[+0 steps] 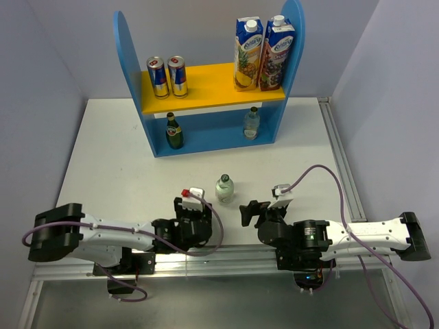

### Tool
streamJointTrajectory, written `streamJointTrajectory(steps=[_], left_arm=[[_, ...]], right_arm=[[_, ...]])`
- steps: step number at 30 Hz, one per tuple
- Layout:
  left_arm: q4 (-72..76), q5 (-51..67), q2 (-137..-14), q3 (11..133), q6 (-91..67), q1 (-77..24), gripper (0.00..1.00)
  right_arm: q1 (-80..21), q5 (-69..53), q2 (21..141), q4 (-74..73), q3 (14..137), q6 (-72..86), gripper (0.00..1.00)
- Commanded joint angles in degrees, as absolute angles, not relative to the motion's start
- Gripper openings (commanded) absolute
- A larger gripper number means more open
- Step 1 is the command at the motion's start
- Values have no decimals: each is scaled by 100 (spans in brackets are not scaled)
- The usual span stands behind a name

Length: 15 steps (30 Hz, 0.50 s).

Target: Place and organize the beverage onto the shelf

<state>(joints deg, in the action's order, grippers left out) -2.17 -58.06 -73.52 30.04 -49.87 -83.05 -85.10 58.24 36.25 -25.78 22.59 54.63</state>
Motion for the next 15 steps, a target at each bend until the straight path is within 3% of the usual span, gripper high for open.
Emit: streamJointTrajectory(steps=[1, 7, 15], left_arm=[[877, -5784, -6559, 3226, -3678, -7727, 0], [1661, -4678, -6301, 3470, -2472, -6172, 0], [2390, -3578, -7548, 4376, -1846, -4589, 0]], right_arm=[[-8578, 6126, 3490, -2505, 2303, 5511, 100], [-8587, 6135, 3384, -2478, 2259, 5484, 100], [-8604, 6144, 3296, -2496, 2241, 5519, 100]])
